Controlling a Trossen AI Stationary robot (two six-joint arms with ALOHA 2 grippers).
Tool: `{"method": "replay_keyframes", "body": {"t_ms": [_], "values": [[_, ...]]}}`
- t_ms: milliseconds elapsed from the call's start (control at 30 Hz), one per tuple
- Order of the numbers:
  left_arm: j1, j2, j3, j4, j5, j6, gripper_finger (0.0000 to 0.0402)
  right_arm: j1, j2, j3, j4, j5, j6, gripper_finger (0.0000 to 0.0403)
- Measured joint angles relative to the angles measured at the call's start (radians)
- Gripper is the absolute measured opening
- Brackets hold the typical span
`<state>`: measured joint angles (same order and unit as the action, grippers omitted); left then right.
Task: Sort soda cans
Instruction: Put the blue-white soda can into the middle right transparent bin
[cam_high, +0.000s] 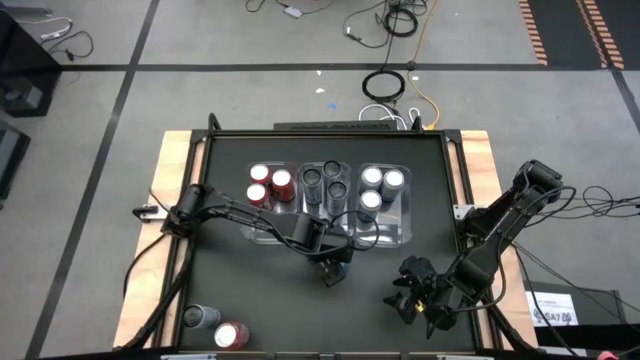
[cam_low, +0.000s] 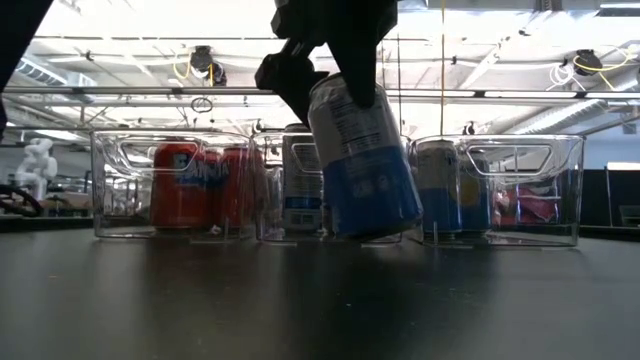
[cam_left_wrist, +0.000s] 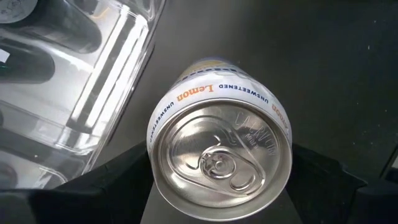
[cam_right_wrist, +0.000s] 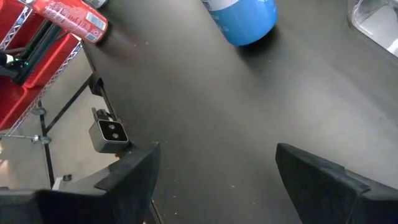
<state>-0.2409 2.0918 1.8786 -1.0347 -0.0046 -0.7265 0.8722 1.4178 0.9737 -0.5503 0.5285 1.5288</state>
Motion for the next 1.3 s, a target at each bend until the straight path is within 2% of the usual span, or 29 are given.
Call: {"method": "replay_keyframes", "body": {"t_ms": [467, 733, 1300], "values": [[0.006, 0.0, 0.0, 0.022, 0.026, 0.007, 0.0322, 0.0, 0.0, 0.0, 0.0, 0.0, -0.008, 0.0311], [0.006, -0.001, -0.001, 0.074, -0.054, -0.001, 0.0322, 0.0, 0.0, 0.0, 0.0, 0.0, -0.007, 0.0311], [0.006, -0.001, -0.001, 0.078, -0.056, -0.001, 0.0322, 0.0, 0.0, 0.0, 0.002, 0.0, -0.006, 0.0311]]}}
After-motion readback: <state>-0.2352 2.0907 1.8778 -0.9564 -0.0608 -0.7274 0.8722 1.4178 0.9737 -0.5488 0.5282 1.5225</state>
